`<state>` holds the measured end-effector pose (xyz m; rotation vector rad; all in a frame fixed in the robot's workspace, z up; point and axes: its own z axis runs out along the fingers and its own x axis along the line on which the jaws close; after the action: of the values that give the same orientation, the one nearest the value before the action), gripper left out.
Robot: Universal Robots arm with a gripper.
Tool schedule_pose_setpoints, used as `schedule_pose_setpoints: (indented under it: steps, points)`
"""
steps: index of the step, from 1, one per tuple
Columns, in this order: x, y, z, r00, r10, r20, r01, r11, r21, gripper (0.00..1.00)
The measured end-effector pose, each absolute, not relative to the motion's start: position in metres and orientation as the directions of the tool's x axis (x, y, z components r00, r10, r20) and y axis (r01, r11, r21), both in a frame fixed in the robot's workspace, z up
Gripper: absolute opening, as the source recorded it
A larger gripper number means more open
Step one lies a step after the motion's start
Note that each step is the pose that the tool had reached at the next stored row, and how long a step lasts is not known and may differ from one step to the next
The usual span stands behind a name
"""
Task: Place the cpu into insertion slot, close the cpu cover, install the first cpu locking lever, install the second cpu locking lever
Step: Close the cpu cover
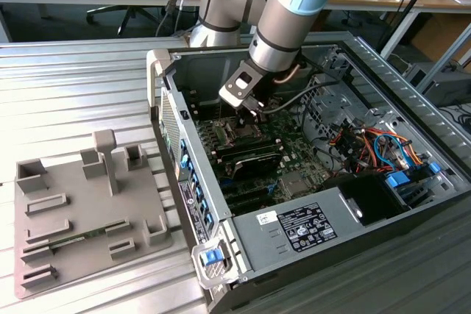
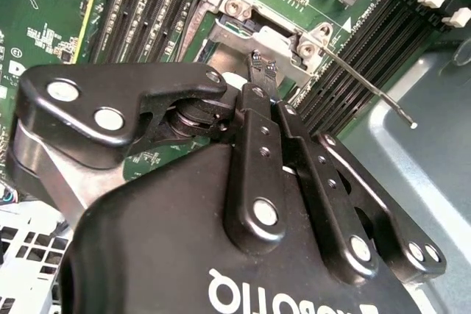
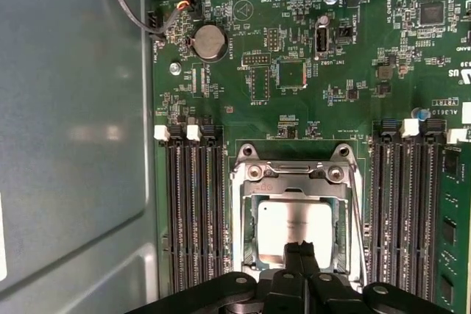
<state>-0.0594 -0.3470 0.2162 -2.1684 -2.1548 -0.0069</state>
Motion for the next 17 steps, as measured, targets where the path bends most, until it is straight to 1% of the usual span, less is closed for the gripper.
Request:
schedule_pose_setpoints:
  steps: [17]
  points:
    - [-0.0599, -0.3470, 0.2097, 0.008, 0.998, 0.063, 0.998, -0.005, -0.057, 0.11]
